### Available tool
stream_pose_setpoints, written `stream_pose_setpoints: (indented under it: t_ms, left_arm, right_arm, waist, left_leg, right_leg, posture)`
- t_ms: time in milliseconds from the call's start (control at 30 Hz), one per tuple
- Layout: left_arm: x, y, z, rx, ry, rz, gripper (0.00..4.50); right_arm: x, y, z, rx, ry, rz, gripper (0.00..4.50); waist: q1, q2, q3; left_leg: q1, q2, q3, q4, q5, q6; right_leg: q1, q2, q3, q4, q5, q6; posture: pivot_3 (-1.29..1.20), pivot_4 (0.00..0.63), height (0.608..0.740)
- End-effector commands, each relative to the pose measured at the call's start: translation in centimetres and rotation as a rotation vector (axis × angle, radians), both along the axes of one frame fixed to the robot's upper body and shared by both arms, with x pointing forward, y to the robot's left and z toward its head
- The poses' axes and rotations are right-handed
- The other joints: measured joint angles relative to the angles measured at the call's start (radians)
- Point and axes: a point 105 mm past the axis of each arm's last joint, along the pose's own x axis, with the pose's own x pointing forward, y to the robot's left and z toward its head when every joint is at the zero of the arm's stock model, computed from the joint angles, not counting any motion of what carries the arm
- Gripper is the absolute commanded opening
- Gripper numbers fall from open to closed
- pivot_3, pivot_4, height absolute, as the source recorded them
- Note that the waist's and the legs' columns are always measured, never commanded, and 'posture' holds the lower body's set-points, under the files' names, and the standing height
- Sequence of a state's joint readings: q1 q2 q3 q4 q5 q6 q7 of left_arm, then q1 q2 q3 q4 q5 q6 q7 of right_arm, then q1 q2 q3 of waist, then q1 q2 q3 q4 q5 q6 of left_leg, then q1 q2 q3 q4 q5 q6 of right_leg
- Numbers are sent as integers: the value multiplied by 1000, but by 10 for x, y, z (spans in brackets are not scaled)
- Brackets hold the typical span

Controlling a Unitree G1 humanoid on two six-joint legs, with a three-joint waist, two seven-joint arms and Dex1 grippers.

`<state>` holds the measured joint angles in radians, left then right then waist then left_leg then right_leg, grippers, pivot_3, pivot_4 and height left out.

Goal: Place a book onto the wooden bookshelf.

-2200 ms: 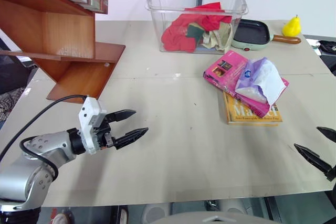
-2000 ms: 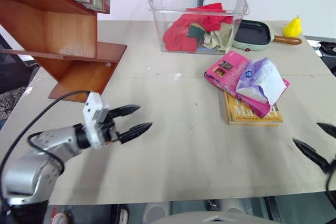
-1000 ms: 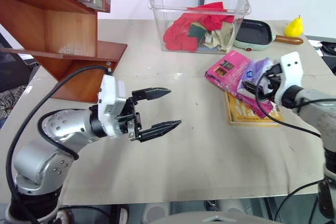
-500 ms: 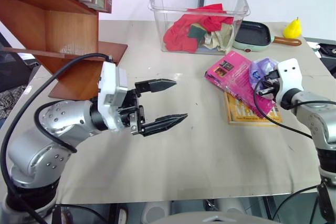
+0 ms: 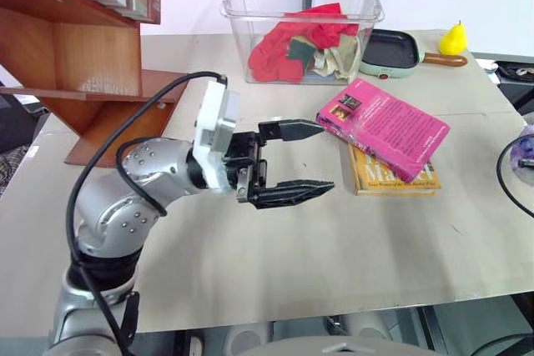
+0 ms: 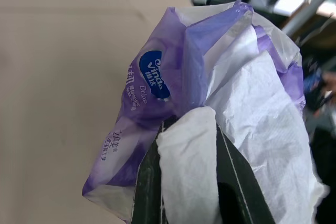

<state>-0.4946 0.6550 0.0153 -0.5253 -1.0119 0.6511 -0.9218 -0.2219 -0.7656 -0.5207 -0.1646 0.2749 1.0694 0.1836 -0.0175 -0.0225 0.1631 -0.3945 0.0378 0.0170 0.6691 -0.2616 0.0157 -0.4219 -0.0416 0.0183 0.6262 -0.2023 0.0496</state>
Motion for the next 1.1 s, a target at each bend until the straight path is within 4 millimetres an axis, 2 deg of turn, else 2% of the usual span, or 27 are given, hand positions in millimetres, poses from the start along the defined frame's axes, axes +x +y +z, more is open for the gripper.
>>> stream_pose_setpoints:
  t_ms: [33, 100, 133, 167, 233, 267, 333, 367, 433, 467, 567, 667, 700, 800, 900, 1033, 1100]
  left_arm:
    - [-2, -3, 3, 1, -23, -37, 4500]
    - [-3, -3, 2, 4, -22, -45, 4500]
    - [-3, -3, 1, 5, -18, -45, 4500]
    - [-3, -1, 0, 9, -16, -36, 4500]
    - [-3, 2, 0, 12, -14, -18, 4500]
    - [-3, 3, 0, 12, -13, -11, 4500]
    - [0, 7, 0, 9, 5, 18, 4500]
    - [1, 9, -2, 14, 14, 34, 4500]
    - [1, 13, -6, 26, 25, 60, 4500]
    - [2, 18, -10, 32, 34, 76, 4500]
    - [3, 30, -19, 46, 52, 121, 4500]
    - [1, 34, -23, 50, 54, 149, 4500]
    - [1, 35, -23, 49, 55, 154, 4500]
    - [-3, 38, -25, 50, 55, 189, 4500]
    - [-4, 43, -27, 51, 60, 227, 4500]
    - [-7, 44, -30, 48, 67, 258, 4500]
    - [-8, 46, -32, 49, 77, 276, 4500]
  right_arm:
    - [-4, -4, 1, 27, -14, 5, 1844]
    - [-10, -8, -2, 21, -8, -10, 2778]
    - [-12, -5, 5, -17, -17, 20, 3172]
    - [-12, 5, 19, -69, -42, 91, 3784]
    - [-9, 29, 35, -86, -87, 219, 4468]
    - [-8, 38, 39, -63, -104, 262, 4468]
    - [2, 79, 52, 39, -156, 446, 4468]
    - [8, 97, 56, 54, -159, 532, 3900]
    - [18, 119, 59, 81, -141, 648, 3673]
    - [27, 125, 60, 87, -127, 684, 3155]
    - [55, 134, 62, 54, -86, 757, 1584]
    - [88, 128, 60, -21, -53, 758, 172]
    - [94, 126, 59, -41, -44, 762, 28]
    - [126, 125, 57, -196, -2, 787, 28]
    - [147, 122, 53, -294, 38, 800, 28]
    - [155, 125, 39, -313, 118, 869, 28]
    - [152, 135, 35, -274, 149, 952, 28]
  waist:
    - [1, 0, 0]
    - [3, 0, 0]
    - [4, 0, 0]
    - [6, 0, 0]
    - [6, 4, 1]
    - [1, 4, 1]
    - [-7, 3, 1]
    - [-12, 3, 1]
    - [-20, 3, 1]
    - [-21, 3, 1]
    - [-20, 2, 2]
    - [-17, 2, 2]
    - [-13, 2, 2]
    - [-13, 1, 3]
    - [-18, 1, 3]
    - [-16, 1, 3]
    - [-17, 1, 3]
  left_leg:
    - [0, 1, 0, 0, 0, 0]
    - [-1, 1, -1, 0, 0, 0]
    - [-1, 1, -1, 0, 0, 0]
    - [-1, 1, -1, 0, 0, 0]
    - [-2, 1, -1, 0, 0, 0]
    - [-2, 0, 0, 0, 0, 0]
    - [-1, 1, 1, 0, 0, 0]
    - [-1, 1, 1, 0, 0, 0]
    - [0, 1, 0, 0, 0, 0]
    - [1, 2, 0, 0, 0, 0]
    - [1, 2, -1, 0, 0, 0]
    - [-1, 1, 0, 0, 0, 0]
    - [-2, 1, 1, 0, 0, 0]
    - [-3, 0, 2, 0, 0, 0]
    - [-5, 0, 4, -1, 0, 1]
    - [-7, 0, 5, -4, 0, 0]
    - [-7, 0, 4, -4, 0, 0]
  right_leg:
    - [0, 3, 3, 0, 0, 0]
    - [0, 6, 8, 0, 0, 0]
    - [0, 7, 9, 0, 0, 0]
    - [0, 7, 9, 0, 0, 0]
    - [0, 7, 10, -1, 0, 0]
    - [-1, 7, 11, -1, 0, 1]
    - [-1, 8, 12, -1, -1, 2]
    - [-1, 8, 12, -1, -1, 3]
    - [0, 9, 13, 0, -2, 3]
    - [0, 10, 13, 0, -1, 2]
    - [0, 11, 14, 1, -1, 2]
    - [-1, 11, 16, 0, 0, -1]
    - [-1, 11, 17, 0, 1, -1]
    - [-2, 11, 20, -2, 0, -1]
    - [-6, 11, 22, -2, 2, 3]
    - [-9, 11, 22, -1, 2, 3]
    - [-9, 10, 22, -1, 2, 3]
  posture:
    - [0, 150, 740]
    - [0, 150, 740]
    - [0, 150, 740]
    - [0, 150, 740]
    - [0, 150, 740]
    - [0, 150, 740]
    - [0, 150, 740]
    - [0, 150, 740]
    - [0, 150, 740]
    - [0, 150, 740]
    - [0, 150, 740]
    - [0, 150, 740]
    - [0, 150, 740]
    - [0, 150, 740]
    - [0, 150, 740]
    - [0, 150, 740]
    - [0, 150, 740]
